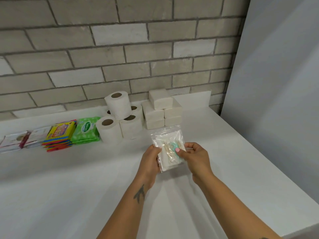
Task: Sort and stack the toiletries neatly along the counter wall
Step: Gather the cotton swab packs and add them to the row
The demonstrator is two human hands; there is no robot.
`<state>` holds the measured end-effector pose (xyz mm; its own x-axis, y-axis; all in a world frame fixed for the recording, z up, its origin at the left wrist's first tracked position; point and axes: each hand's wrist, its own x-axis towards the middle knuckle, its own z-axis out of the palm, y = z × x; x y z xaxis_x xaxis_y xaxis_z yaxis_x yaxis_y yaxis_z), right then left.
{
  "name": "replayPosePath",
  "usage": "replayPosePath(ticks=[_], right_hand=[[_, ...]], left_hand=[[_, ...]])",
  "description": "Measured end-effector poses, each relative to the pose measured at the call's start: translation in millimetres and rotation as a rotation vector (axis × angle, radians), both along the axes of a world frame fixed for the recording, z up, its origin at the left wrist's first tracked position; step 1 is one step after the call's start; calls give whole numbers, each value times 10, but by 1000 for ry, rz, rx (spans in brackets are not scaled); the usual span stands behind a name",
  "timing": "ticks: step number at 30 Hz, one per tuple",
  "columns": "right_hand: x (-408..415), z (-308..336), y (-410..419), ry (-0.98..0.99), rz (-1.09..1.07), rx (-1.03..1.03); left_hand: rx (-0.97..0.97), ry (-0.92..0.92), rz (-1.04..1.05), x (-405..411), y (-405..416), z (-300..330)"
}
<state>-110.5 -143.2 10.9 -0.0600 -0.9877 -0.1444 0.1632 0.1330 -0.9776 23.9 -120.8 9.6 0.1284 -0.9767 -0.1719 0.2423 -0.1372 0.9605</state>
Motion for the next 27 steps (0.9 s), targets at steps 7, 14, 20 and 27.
replayPosePath(ticks=[7,14,20,27], right_hand=[[105,-19,-20,126,47,-40],[251,151,-64,61,311,-20],[701,232,-95,43,398,-40],[1617,298,-66,-8,486,-75]], left_hand=[[-66,-75,59,104,-23,-58],[-78,-76,69,407,-48,-2],[-90,-52,95,866,36,109],[-99,-49,219,1714,224,192]])
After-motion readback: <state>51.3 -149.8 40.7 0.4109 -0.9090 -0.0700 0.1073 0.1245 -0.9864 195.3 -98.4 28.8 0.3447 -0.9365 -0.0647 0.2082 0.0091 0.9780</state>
